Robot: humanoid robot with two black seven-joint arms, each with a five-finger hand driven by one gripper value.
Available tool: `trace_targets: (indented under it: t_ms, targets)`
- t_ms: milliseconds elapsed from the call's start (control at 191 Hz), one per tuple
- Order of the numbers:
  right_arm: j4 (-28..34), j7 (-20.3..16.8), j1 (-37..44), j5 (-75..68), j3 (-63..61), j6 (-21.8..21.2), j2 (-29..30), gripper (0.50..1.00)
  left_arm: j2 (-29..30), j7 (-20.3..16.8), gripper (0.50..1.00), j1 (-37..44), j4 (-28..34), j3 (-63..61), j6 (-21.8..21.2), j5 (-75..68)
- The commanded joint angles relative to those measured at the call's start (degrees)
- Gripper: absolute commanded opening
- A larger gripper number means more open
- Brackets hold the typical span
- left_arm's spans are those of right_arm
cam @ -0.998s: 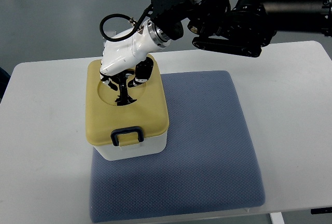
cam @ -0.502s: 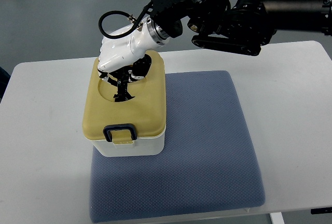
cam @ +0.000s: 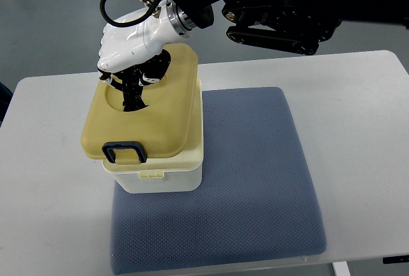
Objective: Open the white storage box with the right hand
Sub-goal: 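Lift the yellow lid off the box with the right hand, then lower the lid onto the grey mat beside the box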
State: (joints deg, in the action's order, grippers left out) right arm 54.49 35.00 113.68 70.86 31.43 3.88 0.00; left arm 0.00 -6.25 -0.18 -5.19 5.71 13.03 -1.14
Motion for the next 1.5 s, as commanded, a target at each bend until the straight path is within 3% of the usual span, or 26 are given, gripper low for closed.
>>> trace_targets:
  t_ms: [0,105,590,1009,1495]
  targets:
    - [0.00,0.00,0.22,0.07,-0.49,-0.01,0.00,0.500,0.00,0.01,1.000,0.00,0.00,0.00,0.06,0.00]
    - [0.27,0.00,-0.04,0.07,-0.58,-0.10,-0.35,0.500,0.00,0.01,1.000,0.00,0.00,0.00,-0.02,0.00]
    - [1.32,0.00,-2.15,1.38,-0.49,-0.01,-16.52,0.500,0.00,0.01,1.000,0.00,0.00,0.00,0.06,0.00]
    - [1.32,0.00,-10.59,3.32,-0.49,0.17,-28.03,0.500,0.00,0.01,1.000,0.00,0.00,0.00,0.06,0.00]
    - [1.32,0.00,-22.36,9.12,-2.51,5.35,-33.05,0.500,0.00,0.01,1.000,0.00,0.00,0.00,-0.02,0.00]
